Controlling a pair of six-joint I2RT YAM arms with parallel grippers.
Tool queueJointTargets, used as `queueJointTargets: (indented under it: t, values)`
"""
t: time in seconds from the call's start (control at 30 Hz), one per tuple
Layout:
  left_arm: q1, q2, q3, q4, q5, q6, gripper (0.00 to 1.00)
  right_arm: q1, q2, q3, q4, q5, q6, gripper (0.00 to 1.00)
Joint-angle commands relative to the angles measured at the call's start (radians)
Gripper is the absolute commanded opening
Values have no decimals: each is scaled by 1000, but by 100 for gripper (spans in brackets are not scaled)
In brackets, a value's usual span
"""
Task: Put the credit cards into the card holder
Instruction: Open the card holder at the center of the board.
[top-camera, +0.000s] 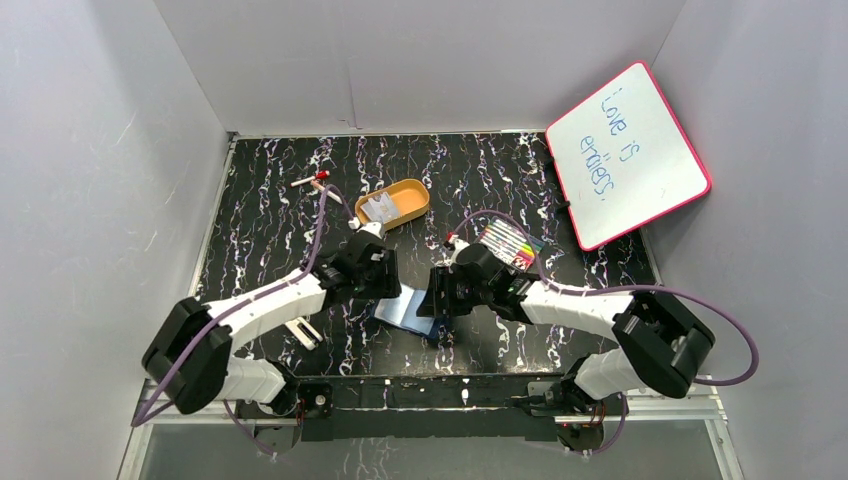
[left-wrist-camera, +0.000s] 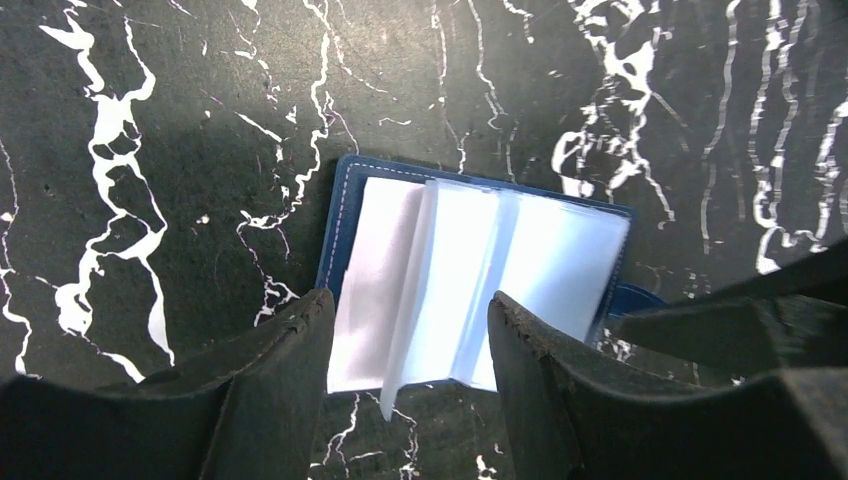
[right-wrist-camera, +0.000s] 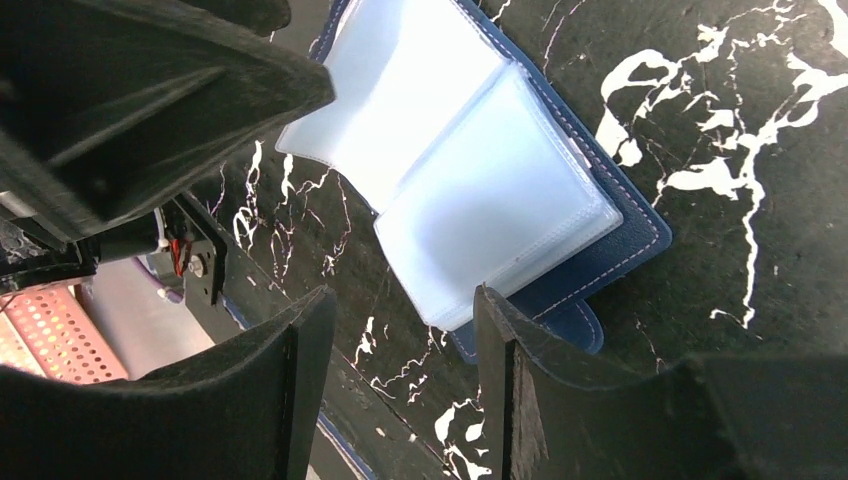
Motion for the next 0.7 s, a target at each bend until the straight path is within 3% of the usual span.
queueJointTargets:
  t: [0.0, 0.23, 0.53, 0.67]
  values:
    - [-4, 64, 53, -31, -19, 32, 56, 2, -40, 2, -21, 41, -1, 61]
    - [-6, 146, 52, -64, -74, -1, 53, 3, -51, -18, -28, 43, -4, 60]
    - [-6, 86, -58, 11, -4, -103, 23, 0, -6, -5, -59, 102, -36, 56]
    - [-6, 39, -108, 54, 31, -164, 16, -8, 38, 21, -61, 118, -55, 55]
